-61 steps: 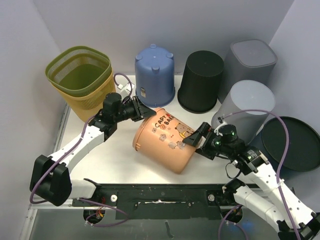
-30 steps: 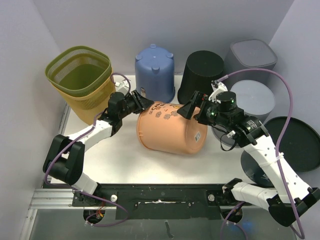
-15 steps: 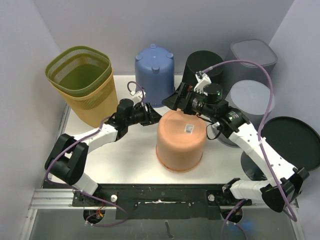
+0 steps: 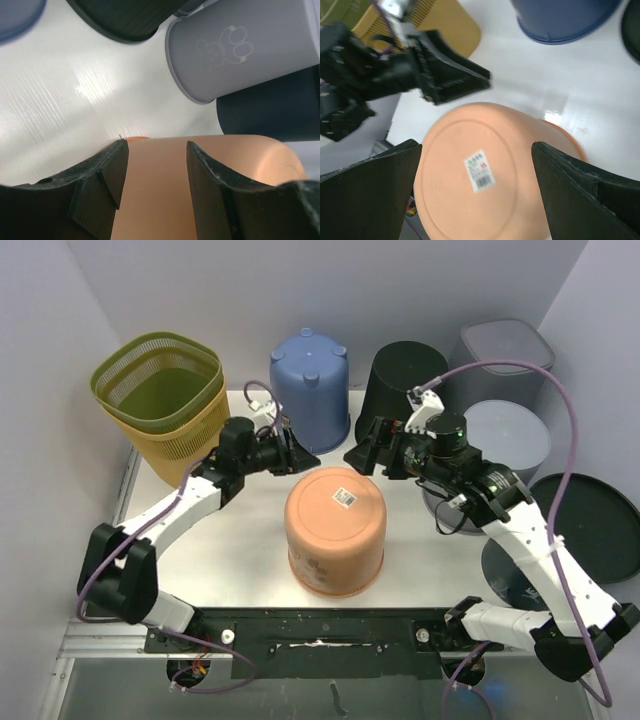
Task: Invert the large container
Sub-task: Turn the container upside down at the center of the board, then move the container to the center of the board.
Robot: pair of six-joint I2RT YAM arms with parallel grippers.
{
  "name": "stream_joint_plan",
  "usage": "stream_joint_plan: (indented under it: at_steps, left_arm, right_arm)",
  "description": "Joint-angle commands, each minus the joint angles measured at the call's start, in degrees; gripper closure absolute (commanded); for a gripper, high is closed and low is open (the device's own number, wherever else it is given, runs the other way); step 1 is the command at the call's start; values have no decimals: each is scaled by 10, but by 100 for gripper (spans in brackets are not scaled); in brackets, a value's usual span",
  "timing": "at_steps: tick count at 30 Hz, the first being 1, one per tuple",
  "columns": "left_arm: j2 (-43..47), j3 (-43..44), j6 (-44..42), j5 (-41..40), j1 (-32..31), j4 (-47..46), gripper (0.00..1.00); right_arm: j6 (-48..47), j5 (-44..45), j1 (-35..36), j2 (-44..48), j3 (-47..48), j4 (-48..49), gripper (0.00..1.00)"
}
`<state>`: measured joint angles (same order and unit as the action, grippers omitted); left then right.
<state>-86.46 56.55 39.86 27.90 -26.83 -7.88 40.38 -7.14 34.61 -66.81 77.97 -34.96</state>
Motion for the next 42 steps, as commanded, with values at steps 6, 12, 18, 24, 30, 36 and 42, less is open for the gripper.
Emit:
stream_joint_plan:
  at_steps: [6,12,18,24,30,36,42]
  left_arm:
    - [199,72,-152,-62,22,301,51]
    - [309,70,-138,-96,22,362,45]
    - [290,113,-149,-101,22,372,41]
    - [278,104,-166,-22,22,426,41]
    - [287,36,-157,42,9,474,41]
    - [288,-46,-96,81,-43,375,42]
    - [232,-95,-29,53,-65,172,42]
  right_arm:
    - [-54,180,-10,90,19,-166,2]
    - [-76,112,-13,84,-36,-202,2]
    - [-82,57,-12,85,-78,-207,2]
    - [-67,115,-13,72,-80,-223,2]
    - [-69,194,-14,-2,-49,-229,2]
    - [-64,325,-28,-79,15,-235,2]
    - [-61,433,-70,-153,115,-255,2]
